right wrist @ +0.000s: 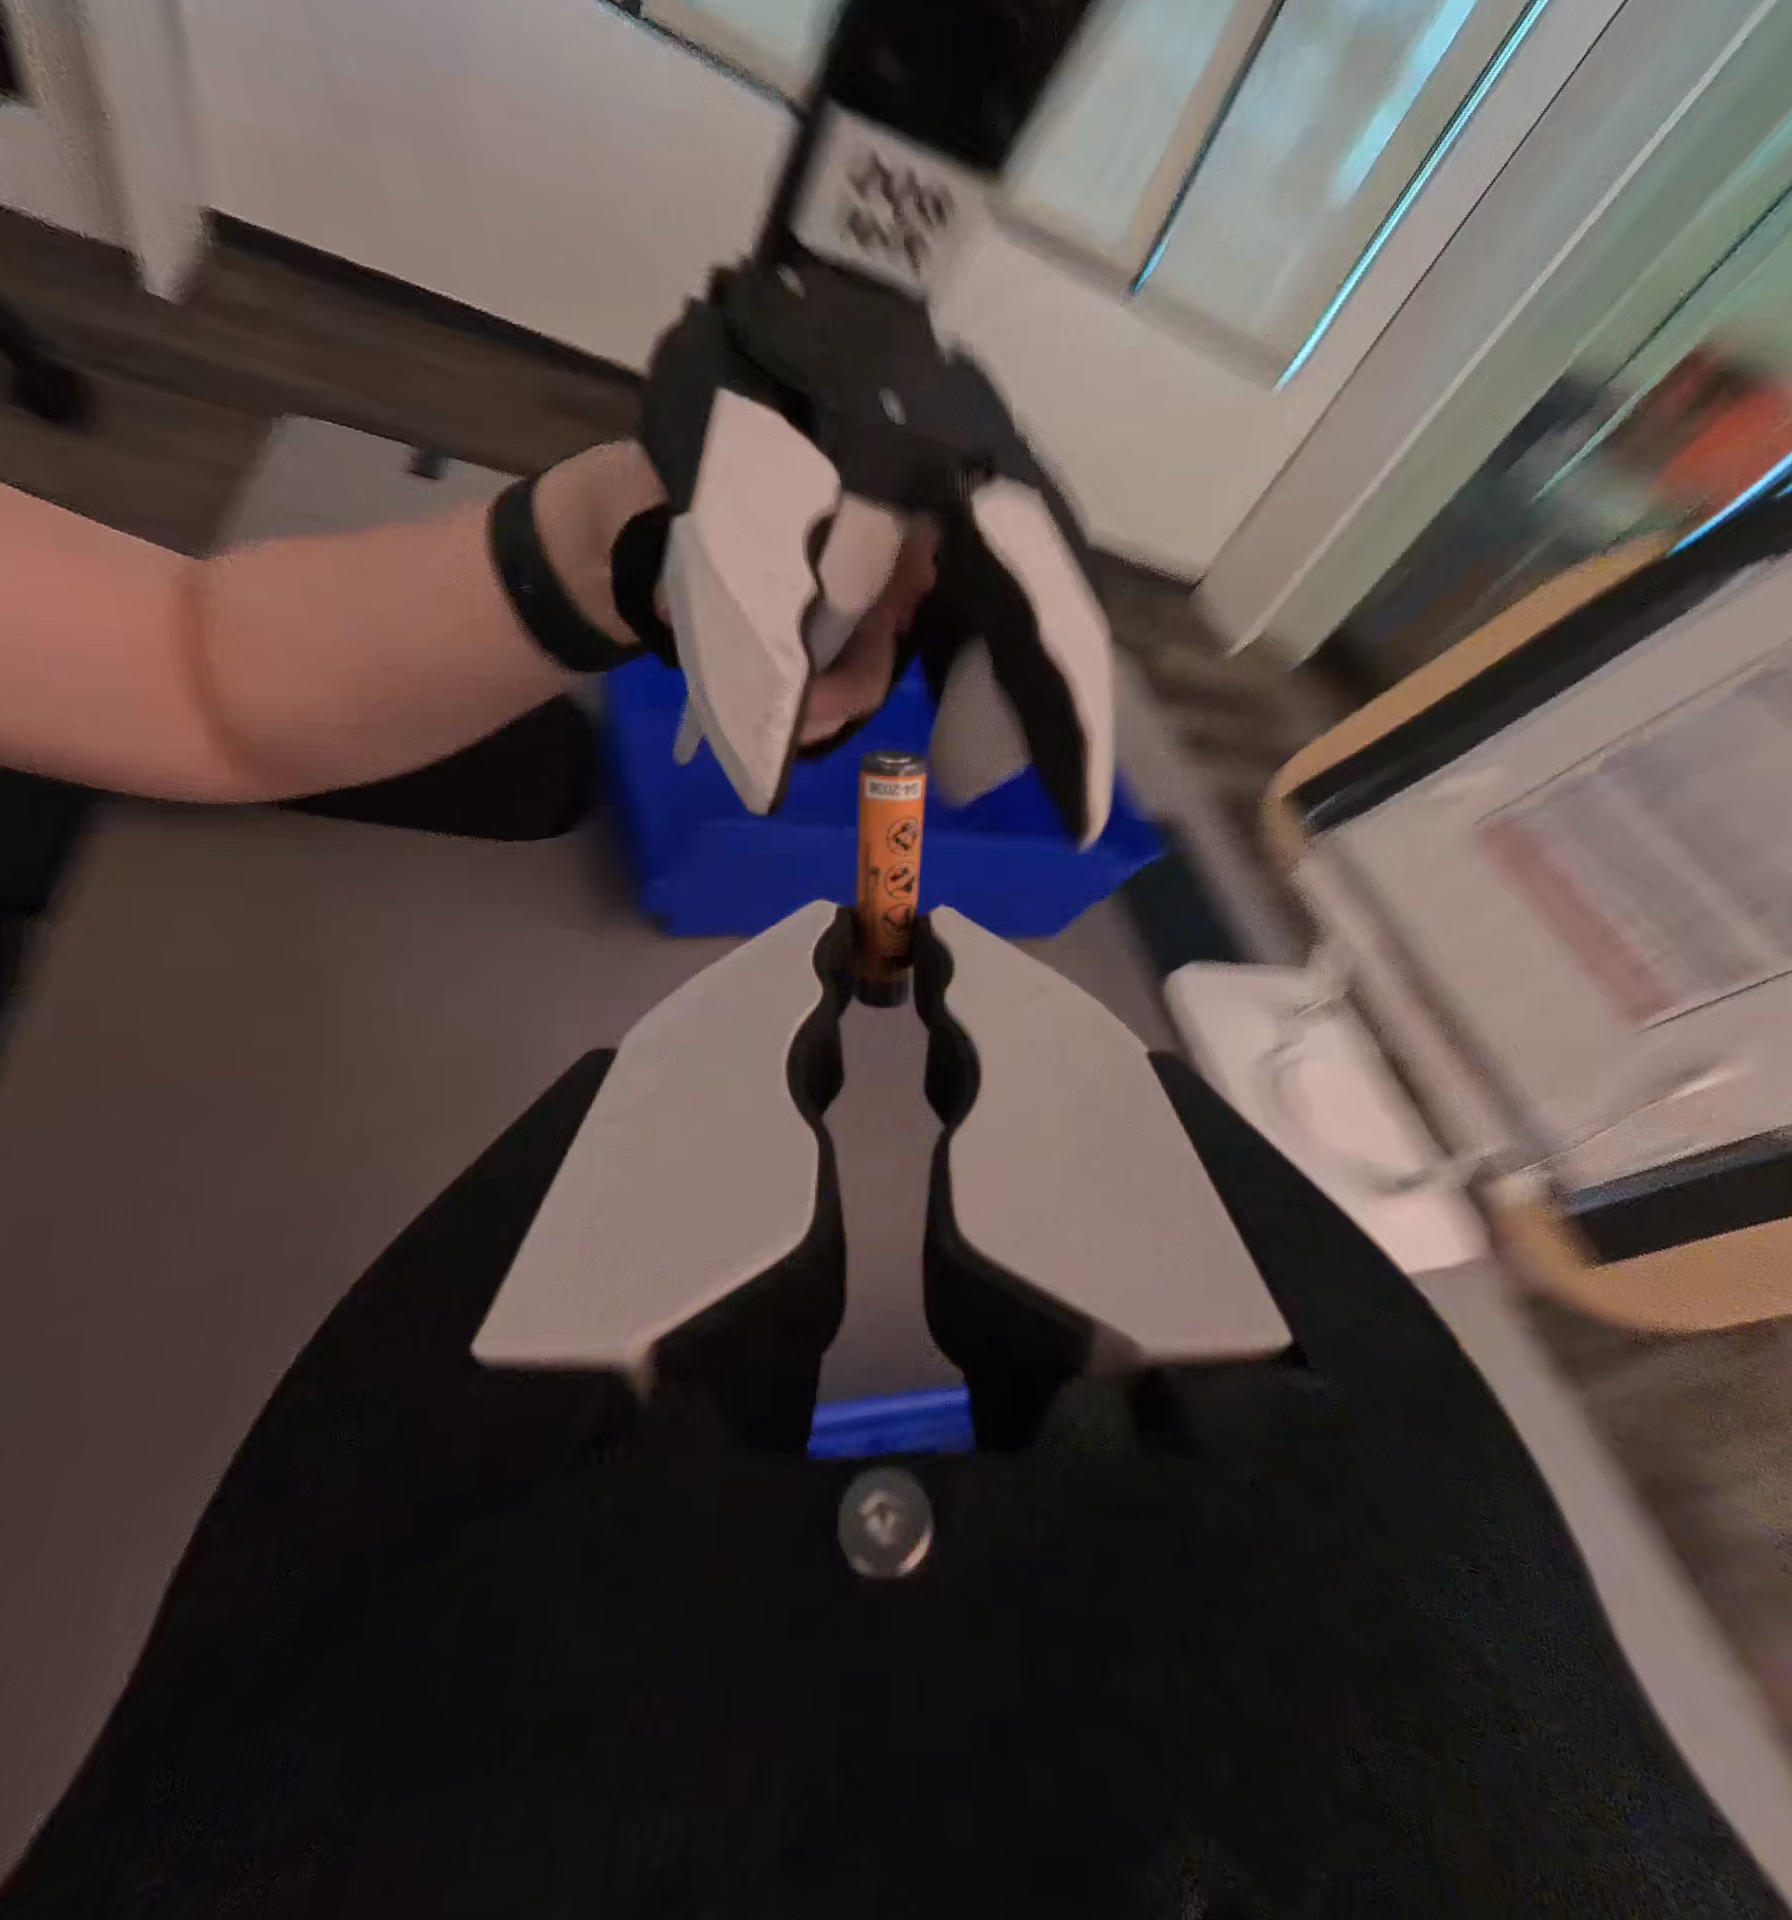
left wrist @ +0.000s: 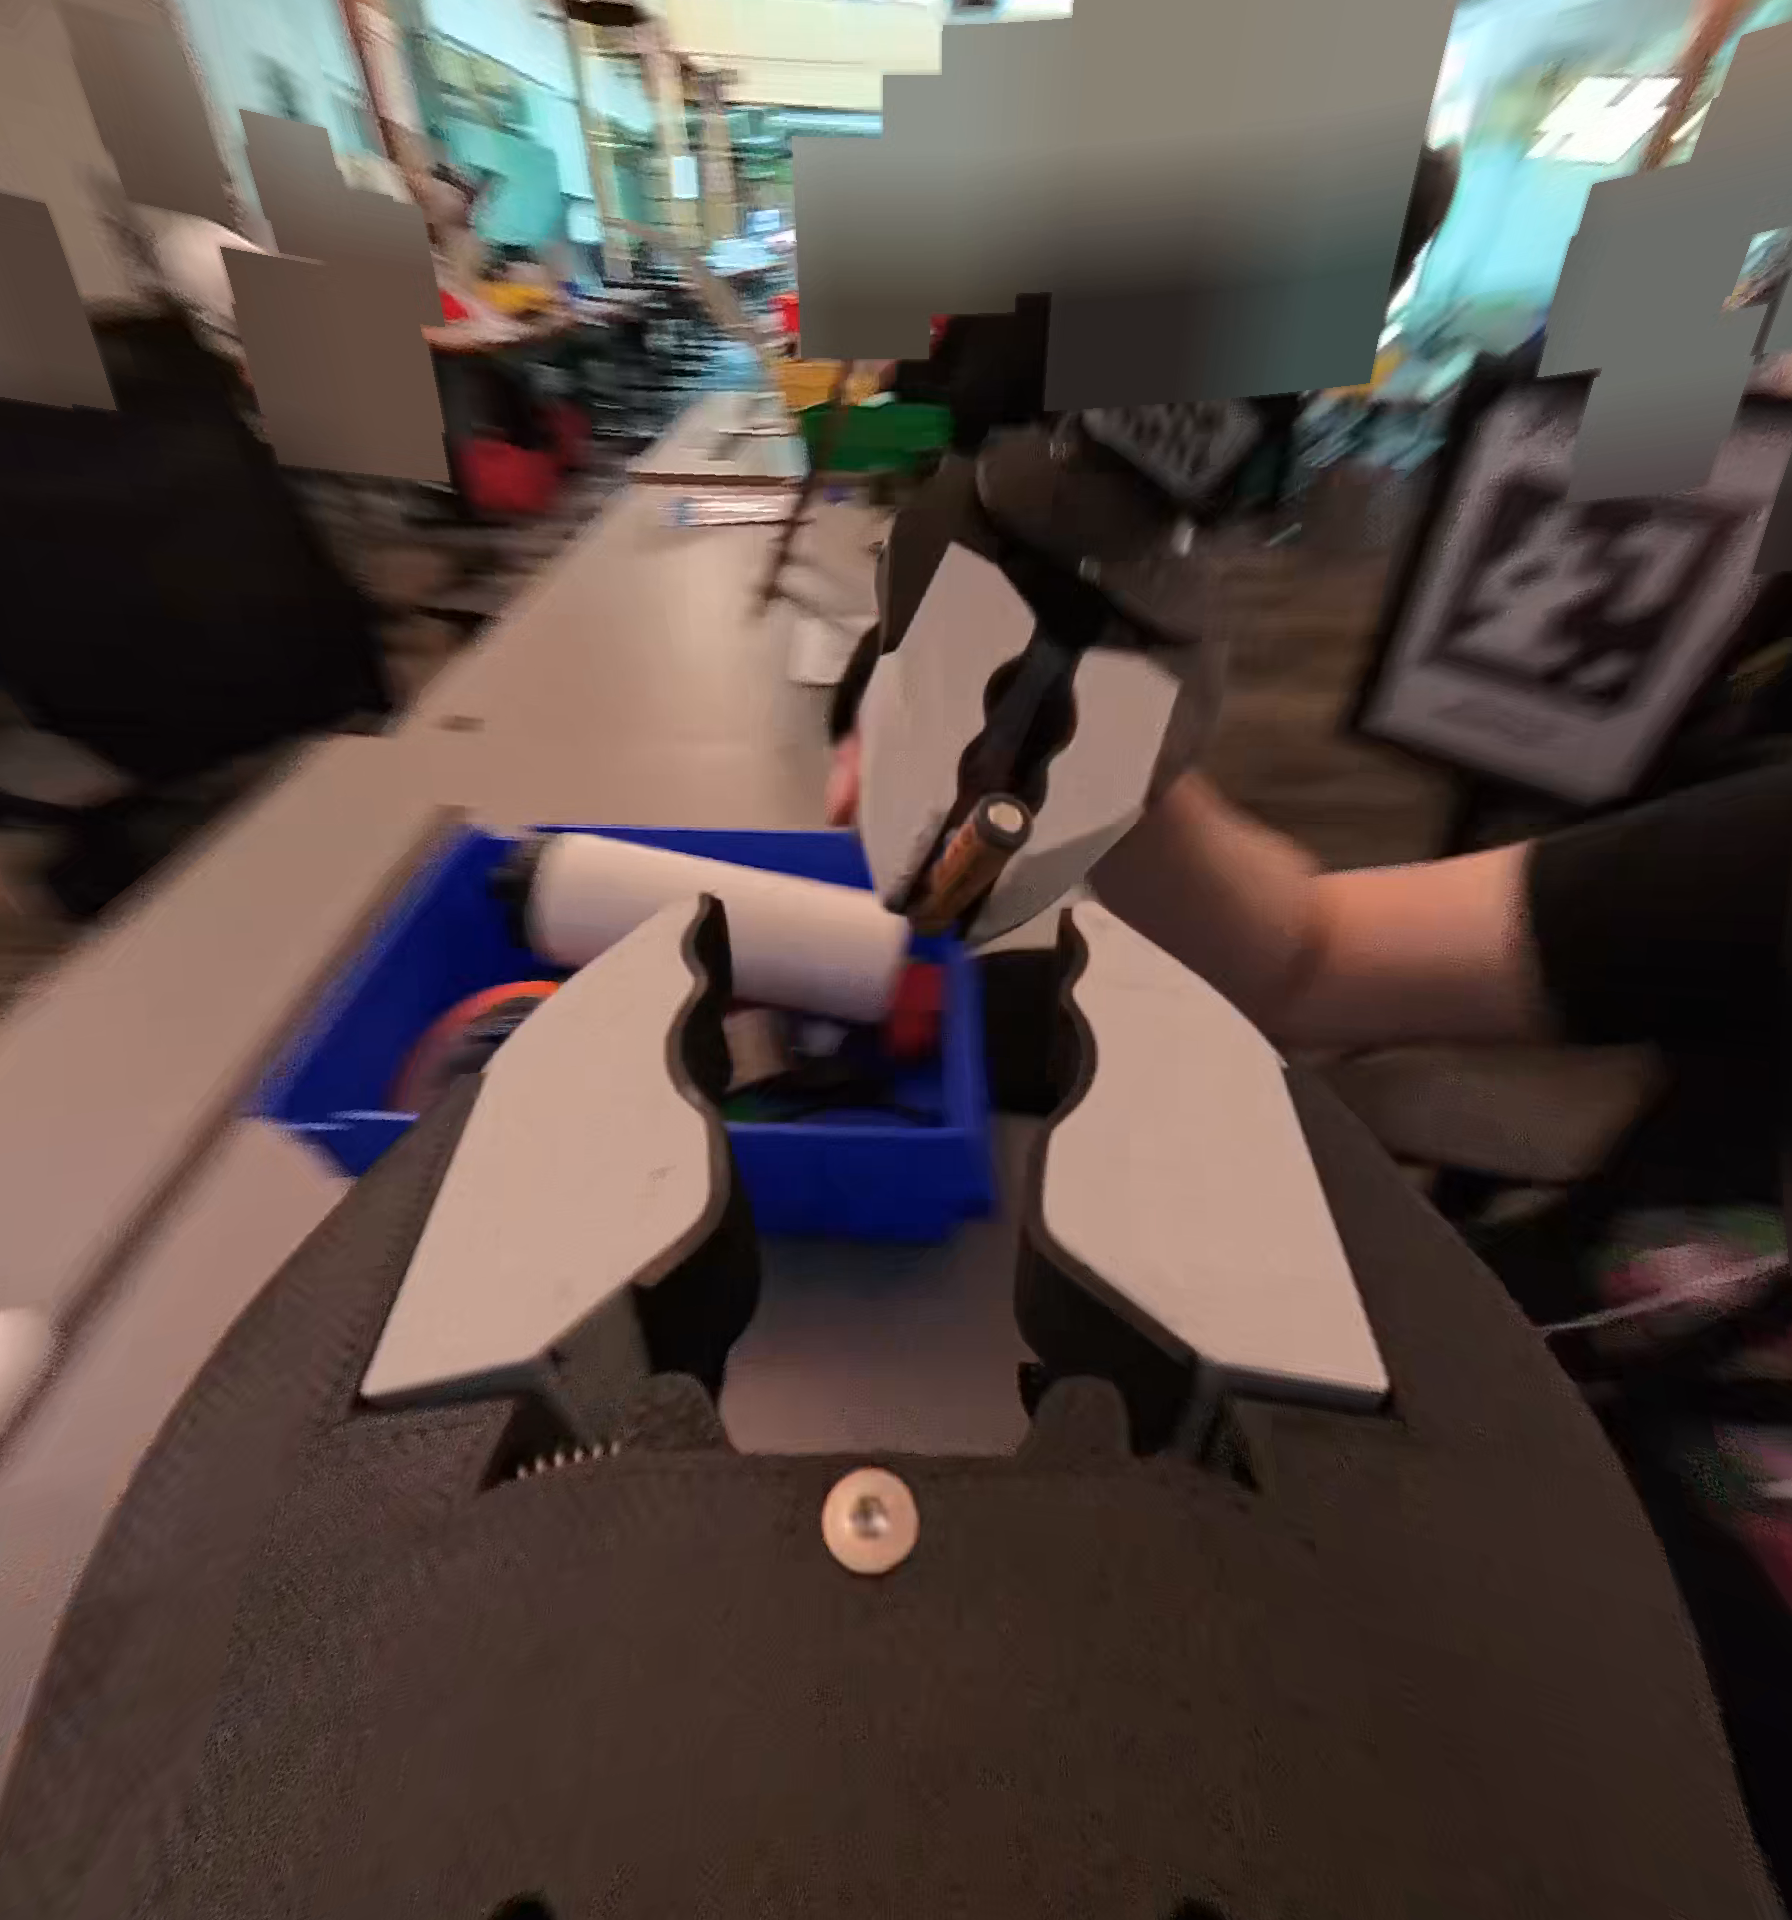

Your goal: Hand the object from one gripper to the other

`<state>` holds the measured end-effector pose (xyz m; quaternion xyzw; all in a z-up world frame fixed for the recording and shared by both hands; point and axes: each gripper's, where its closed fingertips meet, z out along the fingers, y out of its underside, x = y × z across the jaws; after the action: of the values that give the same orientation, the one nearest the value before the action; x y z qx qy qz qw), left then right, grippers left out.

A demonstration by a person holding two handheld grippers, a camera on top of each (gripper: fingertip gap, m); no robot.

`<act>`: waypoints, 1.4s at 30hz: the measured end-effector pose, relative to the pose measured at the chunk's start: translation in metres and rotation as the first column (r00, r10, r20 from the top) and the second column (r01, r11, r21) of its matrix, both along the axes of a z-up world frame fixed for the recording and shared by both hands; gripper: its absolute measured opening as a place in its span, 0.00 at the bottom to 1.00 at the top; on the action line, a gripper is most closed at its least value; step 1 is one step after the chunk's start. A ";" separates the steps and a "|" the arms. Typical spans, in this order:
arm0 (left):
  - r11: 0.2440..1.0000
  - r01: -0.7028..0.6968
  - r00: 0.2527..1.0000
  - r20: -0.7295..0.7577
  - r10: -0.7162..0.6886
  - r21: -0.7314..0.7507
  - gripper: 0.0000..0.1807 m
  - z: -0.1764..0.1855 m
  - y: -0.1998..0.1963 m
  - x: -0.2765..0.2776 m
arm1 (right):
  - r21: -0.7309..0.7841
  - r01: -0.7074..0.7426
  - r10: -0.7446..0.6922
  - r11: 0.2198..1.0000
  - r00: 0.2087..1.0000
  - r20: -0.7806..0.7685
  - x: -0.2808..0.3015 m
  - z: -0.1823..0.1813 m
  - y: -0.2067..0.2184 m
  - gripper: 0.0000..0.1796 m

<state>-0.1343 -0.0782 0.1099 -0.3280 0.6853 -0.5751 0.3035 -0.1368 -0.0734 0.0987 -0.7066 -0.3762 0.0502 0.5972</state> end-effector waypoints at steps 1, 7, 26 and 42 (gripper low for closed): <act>0.994 -0.037 0.998 0.060 0.031 0.104 0.34 0.000 0.000 -0.001 | -0.107 -0.031 0.025 0.994 0.998 -0.057 0.003 -0.006 -0.005 0.06; 0.824 -0.231 0.937 0.347 0.045 0.518 0.16 -0.011 -0.020 -0.002 | -0.505 -0.174 0.091 0.846 0.979 -0.185 0.020 -0.046 -0.040 0.06; 0.518 -0.085 0.993 0.116 -0.027 0.851 0.09 -0.114 -0.044 0.031 | -0.833 -0.184 0.035 0.522 0.980 -0.194 0.016 -0.109 -0.055 0.06; 0.956 -0.268 0.939 0.253 0.232 0.116 0.06 -0.004 -0.013 0.042 | 0.327 0.021 0.040 0.945 0.983 -0.180 0.050 0.058 -0.021 0.35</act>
<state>-0.0921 -0.0911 0.1054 -0.3180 0.6378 -0.5139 0.4775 -0.0868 -0.0942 0.1569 -0.5880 -0.3258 0.0551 0.7382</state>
